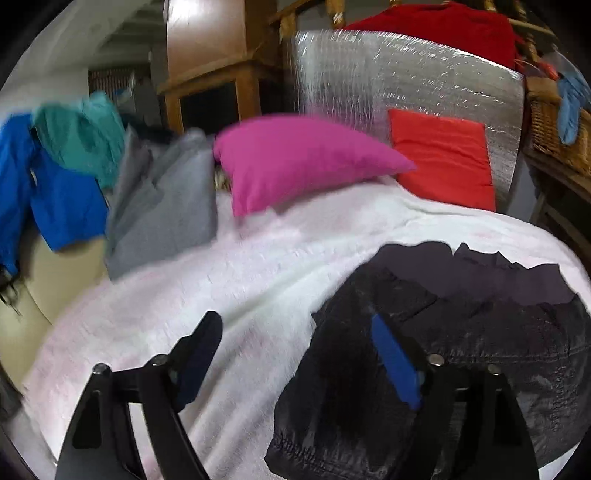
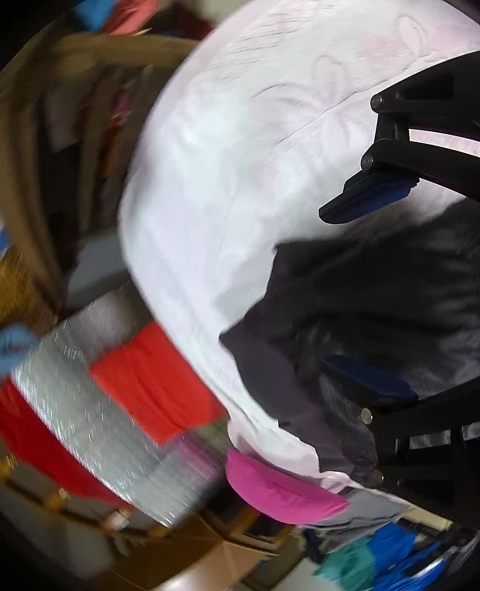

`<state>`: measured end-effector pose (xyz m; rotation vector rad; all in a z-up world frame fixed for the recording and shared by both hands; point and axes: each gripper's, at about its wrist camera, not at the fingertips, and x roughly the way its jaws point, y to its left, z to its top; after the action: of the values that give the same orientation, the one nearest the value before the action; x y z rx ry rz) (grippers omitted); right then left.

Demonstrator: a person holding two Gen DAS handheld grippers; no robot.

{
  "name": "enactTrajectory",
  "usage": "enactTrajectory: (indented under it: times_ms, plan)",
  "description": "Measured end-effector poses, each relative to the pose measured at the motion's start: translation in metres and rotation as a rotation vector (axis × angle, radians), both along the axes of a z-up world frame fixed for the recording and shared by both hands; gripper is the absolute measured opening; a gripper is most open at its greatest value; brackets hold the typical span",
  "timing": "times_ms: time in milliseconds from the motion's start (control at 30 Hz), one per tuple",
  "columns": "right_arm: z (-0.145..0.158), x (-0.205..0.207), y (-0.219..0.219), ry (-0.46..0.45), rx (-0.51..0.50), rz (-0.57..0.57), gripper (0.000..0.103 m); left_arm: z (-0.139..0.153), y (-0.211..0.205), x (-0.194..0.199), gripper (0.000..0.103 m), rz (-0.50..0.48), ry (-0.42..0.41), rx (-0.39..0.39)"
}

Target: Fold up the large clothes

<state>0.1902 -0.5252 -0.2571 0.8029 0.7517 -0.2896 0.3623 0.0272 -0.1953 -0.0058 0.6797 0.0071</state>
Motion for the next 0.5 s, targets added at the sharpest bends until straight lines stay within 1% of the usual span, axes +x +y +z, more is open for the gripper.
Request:
enactTrajectory:
  times_ms: [33, 100, 133, 200, 267, 300, 333, 367, 400, 467, 500]
  plan:
    - [-0.008, 0.0, -0.007, 0.02, 0.05, 0.003, 0.078, -0.004, 0.007, 0.006, 0.084, -0.001, 0.04, -0.044]
    - [-0.023, 0.002, -0.015, 0.036, 0.127, 0.002, 0.078, -0.02, 0.028, 0.025, 0.084, 0.005, 0.166, -0.19]
    - [-0.032, 0.004, -0.019, 0.044, 0.176, 0.004, 0.078, -0.027, 0.035, 0.031, 0.084, 0.007, 0.203, -0.248]
    - [-0.045, 0.011, -0.022, 0.051, 0.248, 0.021, 0.078, -0.046, 0.053, 0.042, 0.084, 0.015, 0.286, -0.415]
    - [-0.058, 0.021, -0.02, 0.044, 0.332, 0.057, 0.078, -0.061, 0.057, 0.048, 0.084, -0.002, 0.353, -0.527]
    - [-0.063, 0.026, -0.018, 0.05, 0.356, 0.073, 0.078, -0.073, 0.054, 0.052, 0.084, -0.034, 0.417, -0.593]
    - [-0.069, 0.032, -0.016, 0.063, 0.371, 0.09, 0.078, -0.08, 0.049, 0.054, 0.084, -0.058, 0.46, -0.621]
    - [-0.072, 0.036, -0.013, 0.071, 0.374, 0.098, 0.078, -0.091, 0.041, 0.056, 0.084, -0.095, 0.521, -0.643]
    - [-0.073, 0.039, -0.01, 0.061, 0.36, 0.104, 0.079, -0.096, 0.032, 0.056, 0.084, -0.123, 0.546, -0.635]
    - [-0.073, 0.045, -0.003, 0.031, 0.352, 0.129, 0.08, -0.09, 0.023, 0.052, 0.083, -0.148, 0.506, -0.574]
    - [-0.072, 0.047, -0.001, 0.018, 0.359, 0.144, 0.08, -0.088, 0.019, 0.051, 0.082, -0.168, 0.503, -0.575]
